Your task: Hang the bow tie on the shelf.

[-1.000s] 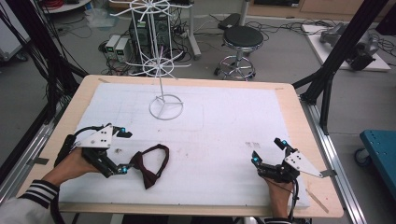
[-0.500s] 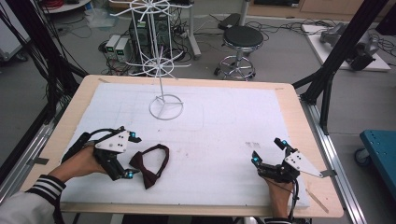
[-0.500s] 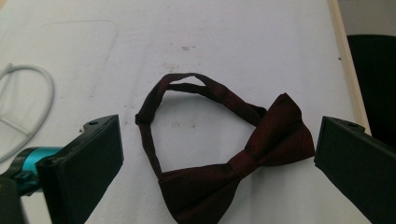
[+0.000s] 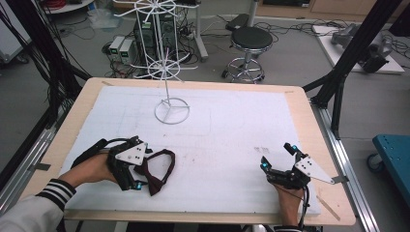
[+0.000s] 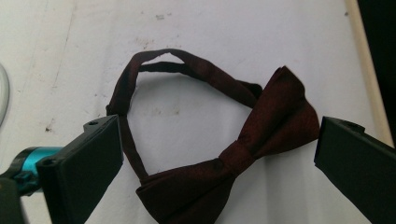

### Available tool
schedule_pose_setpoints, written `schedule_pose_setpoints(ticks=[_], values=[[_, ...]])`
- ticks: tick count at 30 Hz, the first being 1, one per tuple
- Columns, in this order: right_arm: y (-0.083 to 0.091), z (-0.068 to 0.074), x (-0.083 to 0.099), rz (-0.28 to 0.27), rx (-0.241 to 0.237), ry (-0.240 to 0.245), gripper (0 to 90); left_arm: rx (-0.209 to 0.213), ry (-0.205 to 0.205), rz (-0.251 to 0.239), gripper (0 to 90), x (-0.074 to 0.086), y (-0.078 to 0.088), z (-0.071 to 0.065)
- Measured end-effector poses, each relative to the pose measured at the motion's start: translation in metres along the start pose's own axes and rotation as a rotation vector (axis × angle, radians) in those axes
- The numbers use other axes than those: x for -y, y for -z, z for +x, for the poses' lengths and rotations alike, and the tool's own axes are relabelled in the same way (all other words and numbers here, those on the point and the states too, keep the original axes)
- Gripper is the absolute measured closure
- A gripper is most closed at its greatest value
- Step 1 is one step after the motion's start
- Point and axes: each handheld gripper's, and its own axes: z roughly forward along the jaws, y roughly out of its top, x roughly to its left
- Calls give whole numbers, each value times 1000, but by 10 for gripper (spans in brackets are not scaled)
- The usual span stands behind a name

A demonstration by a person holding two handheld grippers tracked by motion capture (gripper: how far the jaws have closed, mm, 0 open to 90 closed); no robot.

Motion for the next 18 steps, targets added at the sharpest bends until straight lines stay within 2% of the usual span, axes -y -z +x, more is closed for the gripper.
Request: schedule_pose_setpoints(ticks=[5,14,18], values=[[0,0,0,-3,1,5,7,12,-23,57,17,1,-6,-1],[0,0,0,-3,2,4,7,27,-67,114,26,1,-16,0],[0,0,0,-4,2,5,7,32,-65,122,27,1,-19,1]])
